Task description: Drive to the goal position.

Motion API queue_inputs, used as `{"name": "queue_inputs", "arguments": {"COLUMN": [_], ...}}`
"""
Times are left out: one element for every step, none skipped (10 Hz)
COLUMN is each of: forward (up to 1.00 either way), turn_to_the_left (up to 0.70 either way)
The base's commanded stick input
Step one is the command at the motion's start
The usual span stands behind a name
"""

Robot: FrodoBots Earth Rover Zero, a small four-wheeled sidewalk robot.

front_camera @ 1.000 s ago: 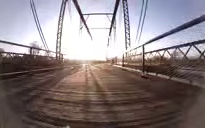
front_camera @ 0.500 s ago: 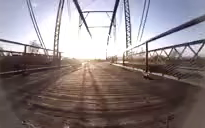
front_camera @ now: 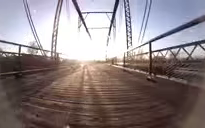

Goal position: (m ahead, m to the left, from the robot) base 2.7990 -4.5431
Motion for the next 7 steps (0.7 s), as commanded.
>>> {"name": "queue_inputs", "arguments": {"forward": [0.70,0.70,0.70,0.70,0.70,0.70,0.70], "turn_to_the_left": [0.00,0.00,0.00,0.00,0.00,0.00,0.00]}}
